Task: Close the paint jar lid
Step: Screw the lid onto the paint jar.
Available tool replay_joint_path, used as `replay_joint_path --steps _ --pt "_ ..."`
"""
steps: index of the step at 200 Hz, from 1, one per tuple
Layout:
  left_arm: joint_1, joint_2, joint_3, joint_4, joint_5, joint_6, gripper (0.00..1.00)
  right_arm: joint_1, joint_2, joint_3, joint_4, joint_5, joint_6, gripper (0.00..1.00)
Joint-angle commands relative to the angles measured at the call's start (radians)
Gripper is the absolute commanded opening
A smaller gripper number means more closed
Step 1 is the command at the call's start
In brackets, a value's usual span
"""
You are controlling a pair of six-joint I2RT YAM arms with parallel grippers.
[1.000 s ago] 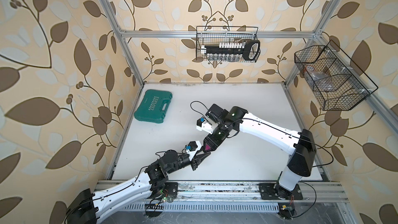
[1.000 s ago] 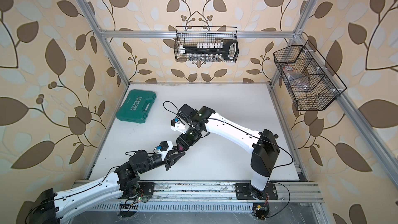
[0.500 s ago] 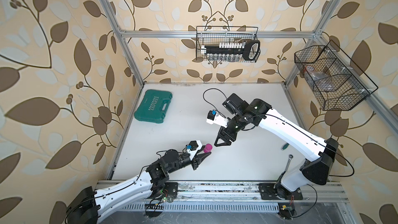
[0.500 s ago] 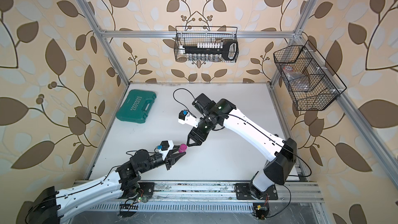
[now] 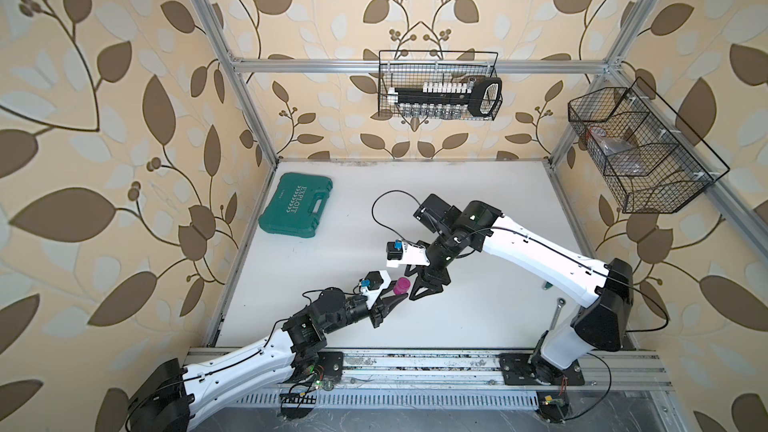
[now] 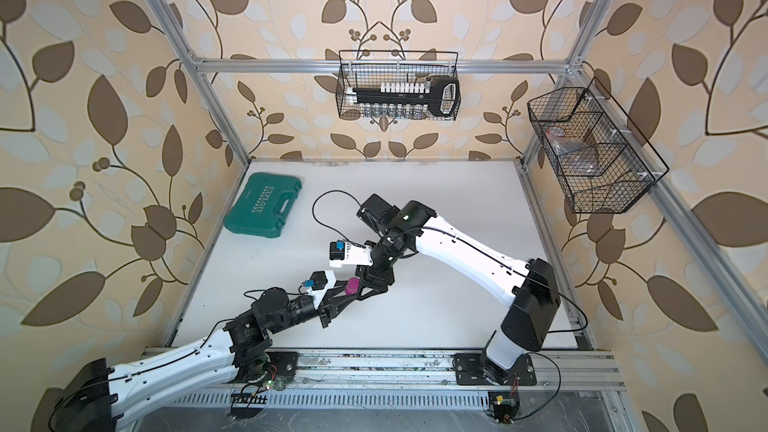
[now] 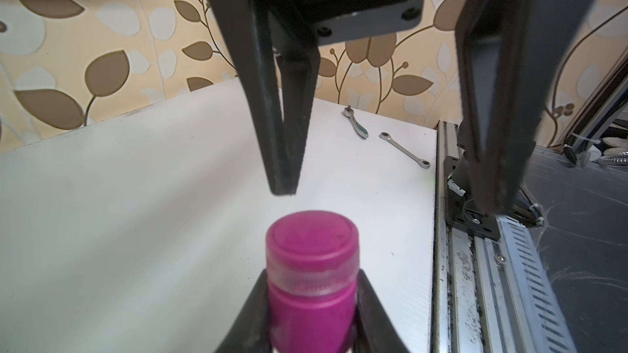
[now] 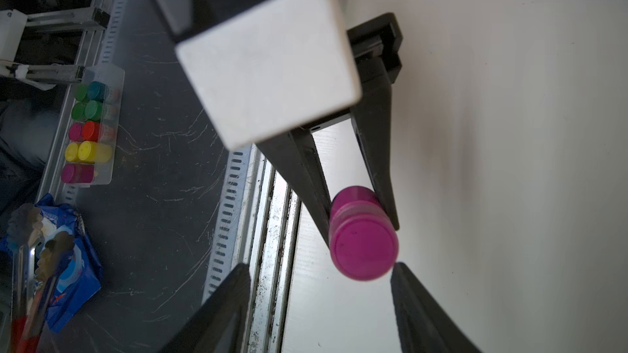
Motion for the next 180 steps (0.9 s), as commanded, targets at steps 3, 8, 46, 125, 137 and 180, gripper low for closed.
replay_joint_path --steps 3,8,46,125,137,180 --pt "0.001 -0.010 0.045 0.032 0.027 -0.010 0.10 0.014 0.033 0.045 -0.007 -0.007 -0.047 0.62" --pt "0.002 -0.010 0.045 0.032 0.027 -0.009 0.10 0.017 0.036 0.048 -0.007 0.000 -0.048 0.61" --pt "0.001 -0.014 0.045 0.032 0.026 -0.010 0.10 0.024 0.056 0.067 -0.004 0.027 -0.046 0.57" --pt "0.002 -0.019 0.045 0.027 0.026 -0.009 0.10 0.021 0.121 0.106 -0.036 0.055 -0.050 0.52" --pt "0.002 -0.019 0.045 0.027 0.024 -0.010 0.10 0.018 0.122 0.106 -0.038 0.050 -0.049 0.49" --pt "0.002 -0.016 0.046 0.026 0.021 -0.009 0.10 0.015 0.120 0.106 -0.048 0.028 -0.044 0.33"
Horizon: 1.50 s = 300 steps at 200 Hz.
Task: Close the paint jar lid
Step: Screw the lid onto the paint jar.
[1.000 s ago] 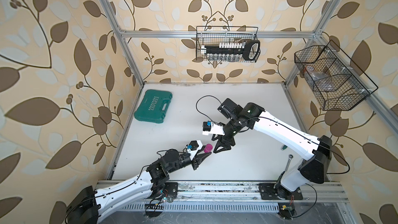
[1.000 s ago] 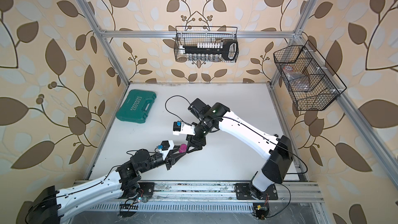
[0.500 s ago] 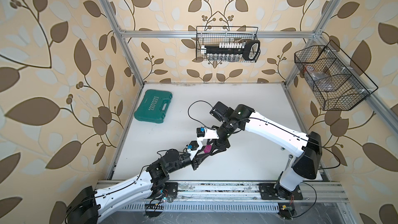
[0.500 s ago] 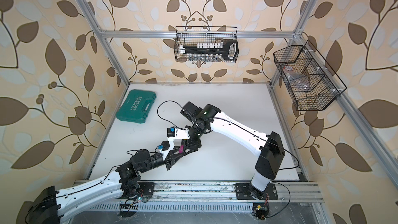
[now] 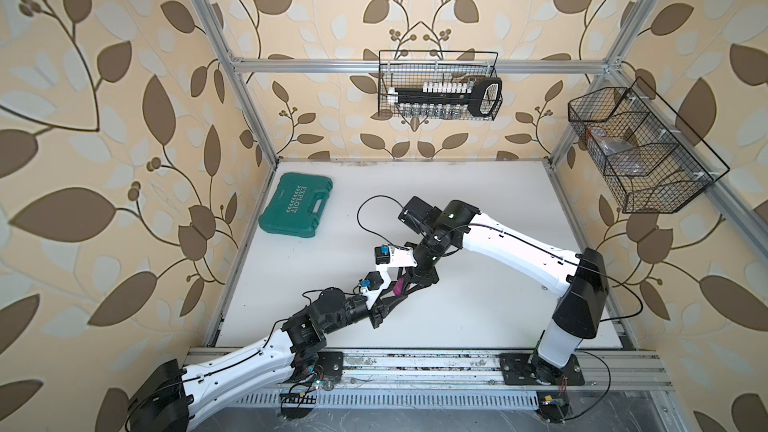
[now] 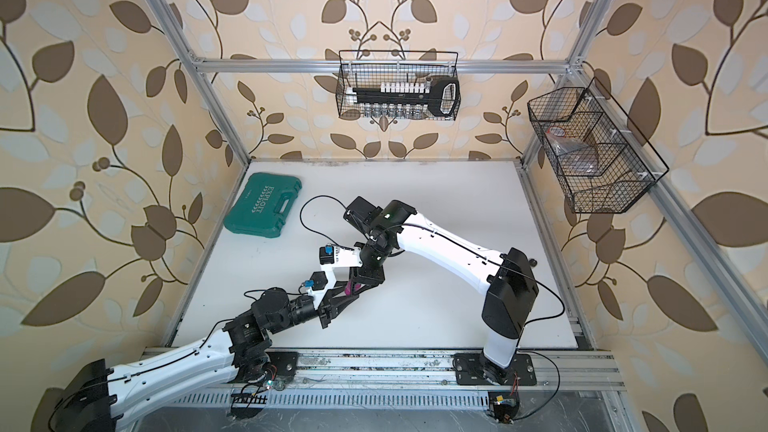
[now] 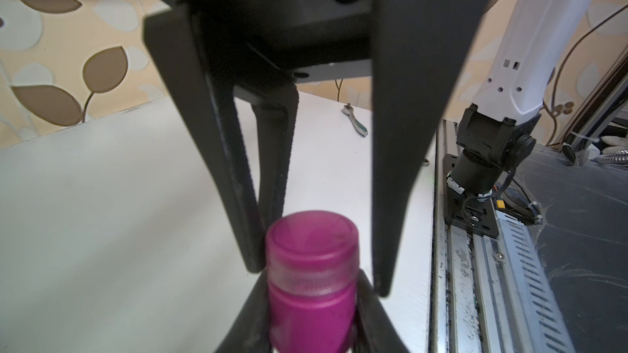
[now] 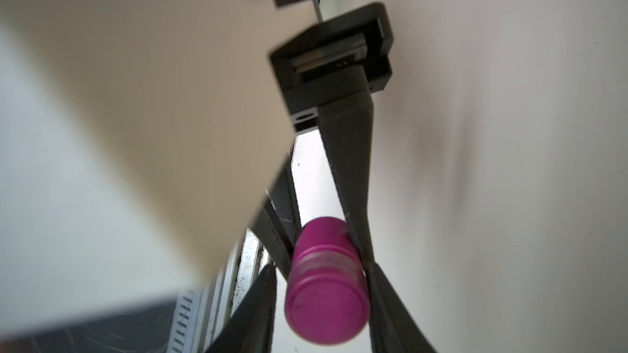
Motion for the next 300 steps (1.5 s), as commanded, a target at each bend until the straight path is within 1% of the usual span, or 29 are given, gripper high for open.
replay_joint_path --steps 1,19,42,86,104,124,146,161,172,182,188,194,204,213,233,253,276,300 --pt "0.002 -0.008 0.045 0.044 0.018 -0.006 0.10 -0.001 0.006 0.028 -0.034 -0.022 -0.004 0.33" --pt "0.002 -0.006 0.045 0.043 0.015 -0.006 0.10 -0.001 0.010 0.027 -0.038 -0.033 0.005 0.28" --pt "0.001 -0.006 0.046 0.045 0.009 -0.004 0.10 -0.001 0.031 0.041 -0.050 -0.031 0.074 0.27" --pt "0.001 -0.004 0.043 0.052 -0.006 -0.002 0.10 0.010 0.130 0.095 -0.064 0.046 0.405 0.26" --pt "0.001 -0.008 0.041 0.054 -0.012 -0.001 0.10 0.025 0.151 0.068 -0.024 0.062 0.511 0.27" --pt "0.001 -0.020 0.037 0.052 -0.019 0.001 0.10 0.025 0.143 0.014 0.064 0.054 0.635 0.28" --pt "0.001 -0.029 0.034 0.052 -0.025 0.004 0.09 0.025 0.144 -0.015 0.114 0.059 0.732 0.28" --pt "0.002 -0.029 0.033 0.051 -0.025 0.006 0.09 0.026 0.150 -0.014 0.118 0.057 0.763 0.33" --pt "0.001 -0.029 0.033 0.052 -0.025 0.004 0.09 0.025 0.149 -0.003 0.111 0.055 0.769 0.37" --pt "0.002 -0.029 0.034 0.049 -0.024 0.005 0.09 0.025 0.143 0.012 0.099 0.055 0.769 0.38" --pt "0.002 -0.029 0.033 0.048 -0.024 0.005 0.09 0.024 0.133 0.022 0.092 0.064 0.769 0.42" --pt "0.002 -0.028 0.034 0.048 -0.024 0.005 0.09 0.022 0.123 0.032 0.085 0.077 0.766 0.49" --pt "0.001 -0.025 0.033 0.048 -0.024 0.003 0.09 0.014 0.096 0.045 0.073 0.099 0.764 0.53" --pt "0.002 -0.018 0.035 0.051 -0.020 0.002 0.09 0.003 0.065 0.054 0.064 0.109 0.758 0.60" --pt "0.002 0.002 0.038 0.060 -0.010 0.000 0.09 -0.035 -0.019 0.037 0.057 0.095 0.728 0.67" --pt "0.001 0.021 0.041 0.070 -0.004 -0.004 0.09 -0.075 -0.076 0.025 0.026 0.066 0.679 0.73" --pt "0.002 0.027 0.042 0.071 0.002 -0.006 0.09 -0.112 -0.106 0.025 -0.018 0.047 0.605 0.75" --pt "0.002 0.026 0.041 0.070 0.008 -0.007 0.09 -0.128 -0.125 0.000 -0.029 0.020 0.458 0.75"
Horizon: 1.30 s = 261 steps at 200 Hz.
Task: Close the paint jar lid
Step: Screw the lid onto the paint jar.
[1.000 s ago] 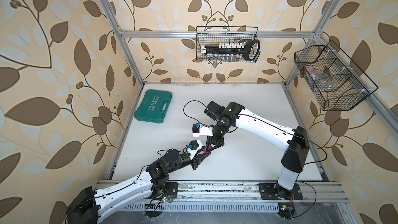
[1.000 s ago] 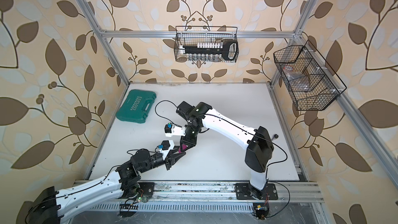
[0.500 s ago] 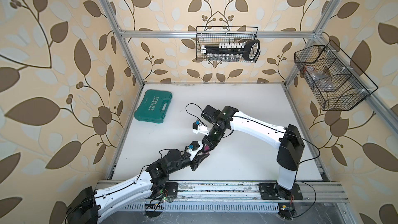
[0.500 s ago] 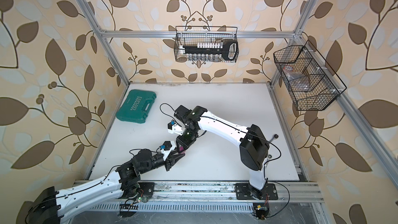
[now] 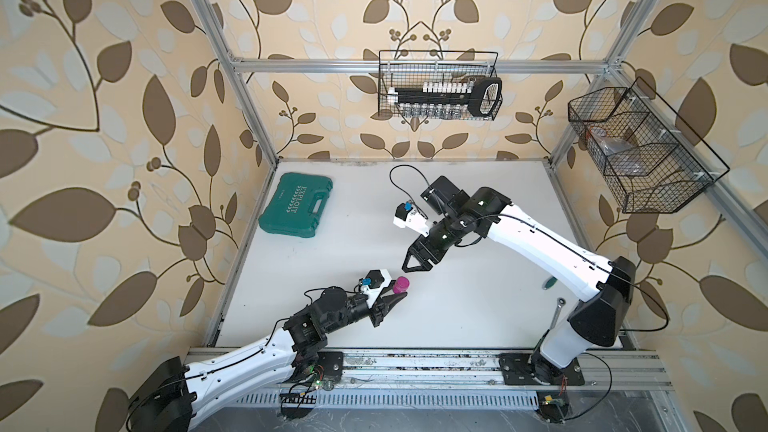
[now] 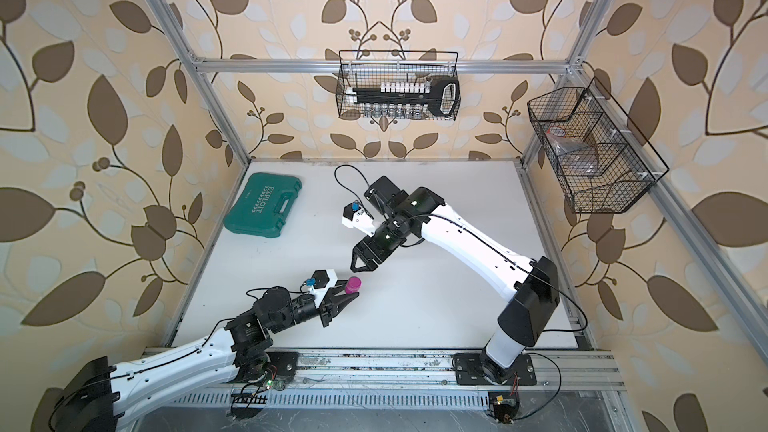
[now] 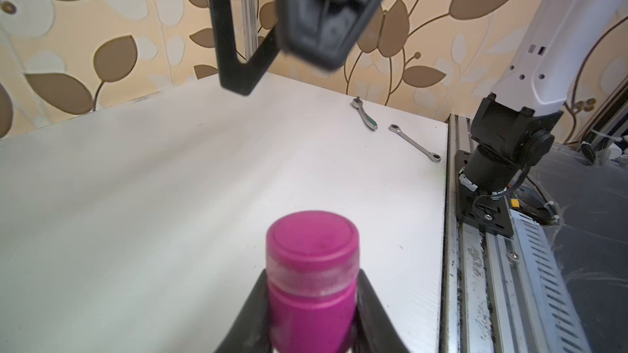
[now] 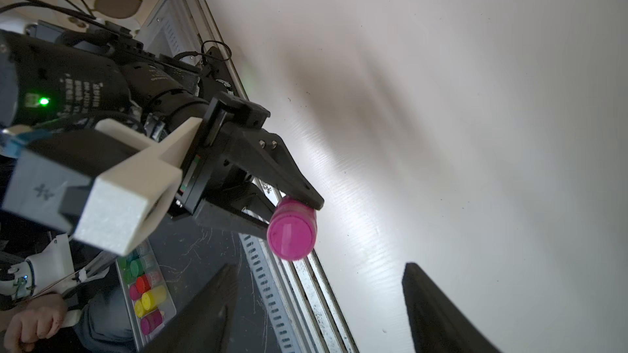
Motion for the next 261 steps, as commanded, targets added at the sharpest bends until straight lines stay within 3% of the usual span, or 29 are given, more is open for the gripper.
replay_joint_path --steps 1,42,83,190,261 --pt "0.001 -0.003 0.043 0.063 0.029 -0.006 0.09 -0.003 -0.004 -0.017 -0.047 -0.037 -0.171 0.75" --pt "0.001 0.007 0.048 0.061 0.040 -0.006 0.09 0.003 -0.061 -0.126 0.013 -0.129 -0.532 0.71" --pt "0.001 0.013 0.051 0.062 0.042 -0.006 0.09 0.016 -0.027 -0.105 0.012 -0.177 -0.655 0.69" --pt "0.001 -0.004 0.051 0.048 0.037 -0.005 0.09 0.077 0.101 -0.038 0.025 -0.155 -0.719 0.60" --pt "0.001 -0.010 0.051 0.046 0.030 -0.004 0.09 0.079 0.110 -0.055 0.029 -0.172 -0.697 0.37"
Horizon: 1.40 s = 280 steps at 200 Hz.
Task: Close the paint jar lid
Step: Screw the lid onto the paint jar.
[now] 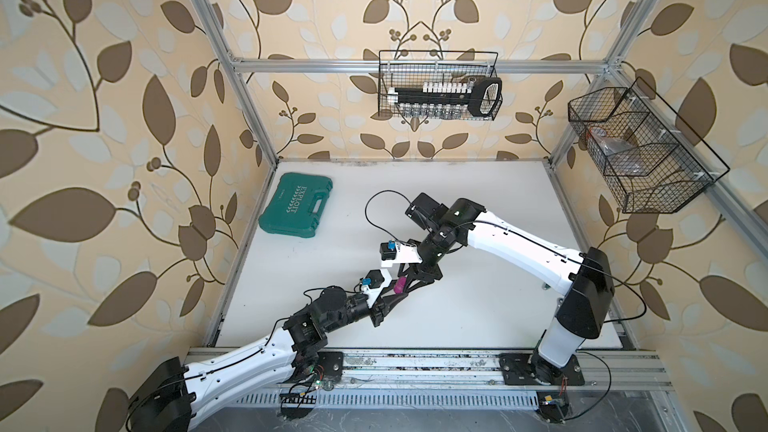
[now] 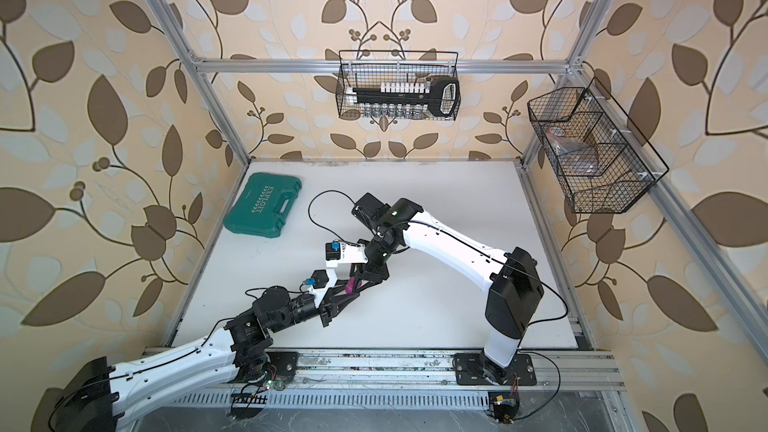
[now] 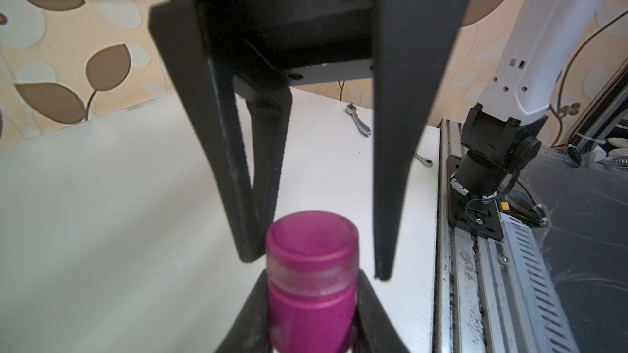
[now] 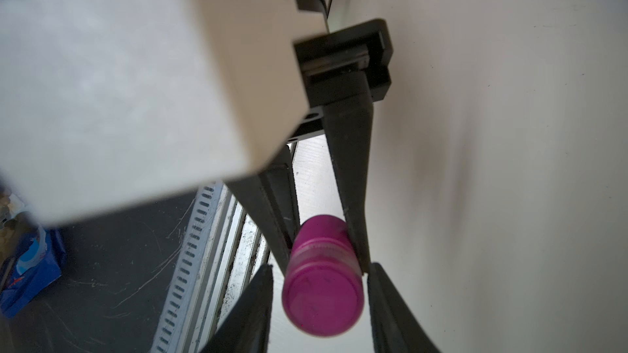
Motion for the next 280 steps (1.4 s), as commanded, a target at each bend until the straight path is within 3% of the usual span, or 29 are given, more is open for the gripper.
replay_joint_path --steps 1,34,57,98,163,204,215,280 --pt "0.001 -0.010 0.040 0.041 0.011 -0.004 0.09 0.007 0.010 0.012 -0.002 -0.027 0.006 0.37" --pt "0.001 -0.005 0.040 0.042 0.005 -0.002 0.09 0.011 0.007 0.008 0.007 -0.029 0.032 0.22" --pt "0.001 0.000 0.039 0.051 -0.006 0.001 0.09 0.021 0.013 0.008 0.022 -0.021 0.107 0.19" --pt "0.001 0.028 0.040 0.084 -0.031 0.011 0.08 0.060 0.113 0.076 0.038 0.109 0.494 0.22" --pt "0.001 0.017 0.030 0.100 -0.062 0.021 0.08 0.126 0.179 -0.003 0.206 0.227 0.925 0.24" --pt "0.001 0.001 0.027 0.087 -0.064 0.023 0.08 0.131 0.165 0.024 0.167 0.249 0.942 0.39" --pt "0.001 0.003 0.028 0.086 -0.062 0.023 0.08 0.124 0.135 0.034 0.146 0.280 0.940 0.48" --pt "0.003 0.023 0.030 0.090 -0.042 0.013 0.08 0.028 -0.087 0.039 0.015 0.260 0.860 0.64"
